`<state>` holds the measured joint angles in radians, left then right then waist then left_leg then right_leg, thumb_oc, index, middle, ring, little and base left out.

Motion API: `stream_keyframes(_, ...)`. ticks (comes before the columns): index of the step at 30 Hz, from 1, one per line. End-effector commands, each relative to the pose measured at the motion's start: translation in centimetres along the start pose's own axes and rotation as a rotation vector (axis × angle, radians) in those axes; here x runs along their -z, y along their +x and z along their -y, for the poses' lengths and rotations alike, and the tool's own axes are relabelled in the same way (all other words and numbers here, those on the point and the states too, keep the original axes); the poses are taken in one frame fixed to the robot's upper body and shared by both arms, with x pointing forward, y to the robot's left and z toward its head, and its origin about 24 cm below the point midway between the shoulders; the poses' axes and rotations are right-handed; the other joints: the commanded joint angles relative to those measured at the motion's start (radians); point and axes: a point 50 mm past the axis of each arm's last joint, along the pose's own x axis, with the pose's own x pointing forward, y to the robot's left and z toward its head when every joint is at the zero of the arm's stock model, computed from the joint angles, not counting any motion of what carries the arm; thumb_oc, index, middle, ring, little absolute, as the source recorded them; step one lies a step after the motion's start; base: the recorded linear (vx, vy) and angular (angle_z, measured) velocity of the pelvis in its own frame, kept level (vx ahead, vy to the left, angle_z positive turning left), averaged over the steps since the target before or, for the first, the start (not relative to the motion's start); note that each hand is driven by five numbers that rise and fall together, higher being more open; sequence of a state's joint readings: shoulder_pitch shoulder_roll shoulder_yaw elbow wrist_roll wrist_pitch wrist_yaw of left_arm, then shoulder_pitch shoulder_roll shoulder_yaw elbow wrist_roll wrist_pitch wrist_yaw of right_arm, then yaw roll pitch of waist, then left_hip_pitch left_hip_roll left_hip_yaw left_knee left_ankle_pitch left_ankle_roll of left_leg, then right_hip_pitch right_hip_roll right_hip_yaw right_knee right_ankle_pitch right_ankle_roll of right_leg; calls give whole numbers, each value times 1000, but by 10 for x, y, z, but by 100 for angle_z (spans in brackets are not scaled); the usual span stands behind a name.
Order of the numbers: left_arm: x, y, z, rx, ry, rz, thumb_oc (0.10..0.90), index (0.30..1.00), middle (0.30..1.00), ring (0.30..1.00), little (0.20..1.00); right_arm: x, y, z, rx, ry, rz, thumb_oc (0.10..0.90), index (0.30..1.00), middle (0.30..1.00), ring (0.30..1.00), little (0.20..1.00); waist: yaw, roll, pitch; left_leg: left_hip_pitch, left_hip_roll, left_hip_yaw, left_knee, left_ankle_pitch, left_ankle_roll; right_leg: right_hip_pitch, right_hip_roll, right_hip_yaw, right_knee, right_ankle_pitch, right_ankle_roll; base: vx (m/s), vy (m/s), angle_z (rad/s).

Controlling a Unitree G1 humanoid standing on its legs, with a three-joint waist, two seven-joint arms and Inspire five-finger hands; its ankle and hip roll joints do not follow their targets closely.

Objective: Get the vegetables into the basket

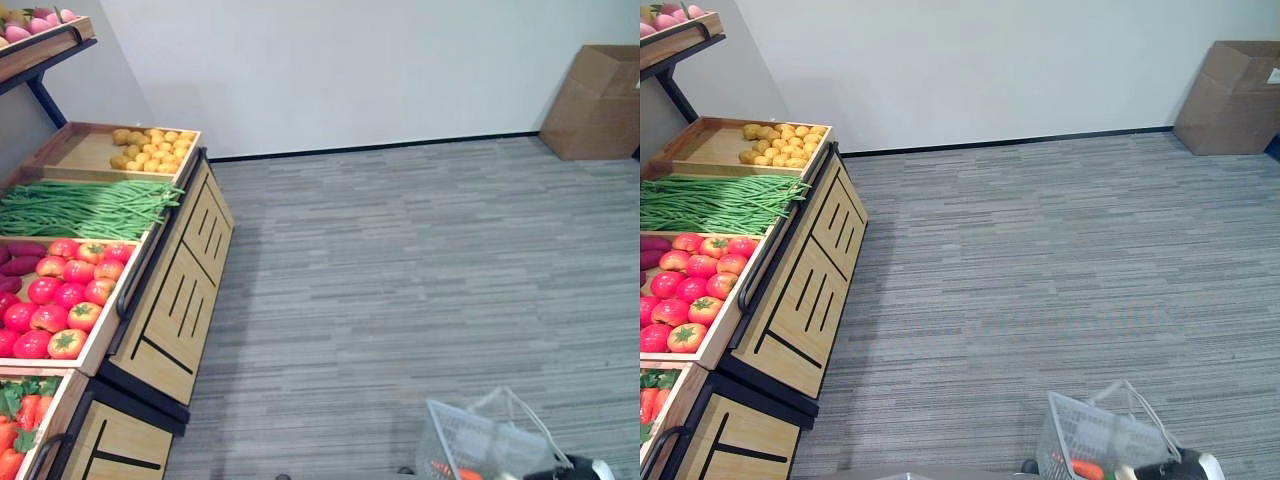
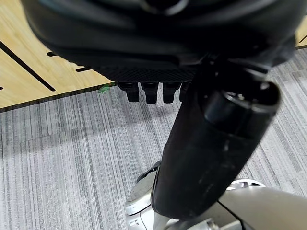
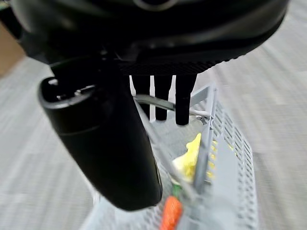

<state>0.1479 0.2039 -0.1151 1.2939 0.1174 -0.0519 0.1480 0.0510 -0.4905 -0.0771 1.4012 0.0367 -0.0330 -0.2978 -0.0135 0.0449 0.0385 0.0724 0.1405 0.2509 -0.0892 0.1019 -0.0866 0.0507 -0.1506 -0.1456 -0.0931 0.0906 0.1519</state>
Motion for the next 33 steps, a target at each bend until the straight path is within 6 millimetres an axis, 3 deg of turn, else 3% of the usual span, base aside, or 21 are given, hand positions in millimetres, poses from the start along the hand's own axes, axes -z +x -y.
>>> stream_keyframes(1,-15,3,-4,-17,-19,18,900,1000,1000,1000,1000,-19,2,6,36,45,33,900,1000,1000,1000,1000,-10,-45,36,10,8,-64,2,-43,-30,34,14,-49,6,-65,2,-14,-32,-2)
stream_keyframes(6,-16,3,-4,-18,-46,21,900,1000,1000,1000,1000,-14,1,-1,12,30,20,900,1000,1000,1000,1000,-8,-48,40,22,8,-69,2,-48,-23,24,21,-18,6,-63,-3,-7,-26,-7)
stream_keyframes(13,-19,3,-2,-19,-90,22,900,1000,1000,1000,1000,-8,-3,-14,-27,50,-2,900,1000,1000,1000,1000,3,-55,47,11,-16,-132,13,-62,-12,23,17,-6,6,-60,-5,-7,-6,-7)
stream_keyframes(17,-19,4,-2,-10,-93,16,900,1000,1000,1000,1000,-1,-11,-38,-125,3,-10,900,1000,1000,1000,1000,-1,-57,44,11,-16,-127,3,-57,-10,34,12,-26,6,-62,-4,14,29,12)
stream_keyframes(18,-18,4,-1,-4,-108,8,900,1000,1000,1000,1000,1,-17,-55,-207,-56,2,900,1000,1000,1000,1000,1,-61,43,17,-19,-122,2,-63,-6,33,10,-21,6,-61,-4,10,26,11)
stream_keyframes(19,-18,4,-1,-4,-108,8,900,1000,1000,1000,1000,0,-17,-55,-207,-57,2,900,1000,1000,1000,1000,1,-61,43,17,-19,-122,2,-63,-6,33,10,-21,6,-61,-4,2,23,4)
stream_keyframes(25,-11,3,3,19,-177,-38,900,1000,1000,1000,1000,11,-43,-107,-444,-211,45,900,1000,1000,1000,1000,10,-76,35,31,-24,-115,2,-74,2,33,8,-6,6,-57,-3,9,9,-5)
stream_keyframes(33,-14,2,15,61,-190,-47,900,1000,1000,1000,1000,28,-58,-128,-514,-162,-30,900,1000,1000,1000,1000,-4,-71,27,40,-27,-109,2,-84,4,40,1,-4,6,-58,-2,16,26,-5)
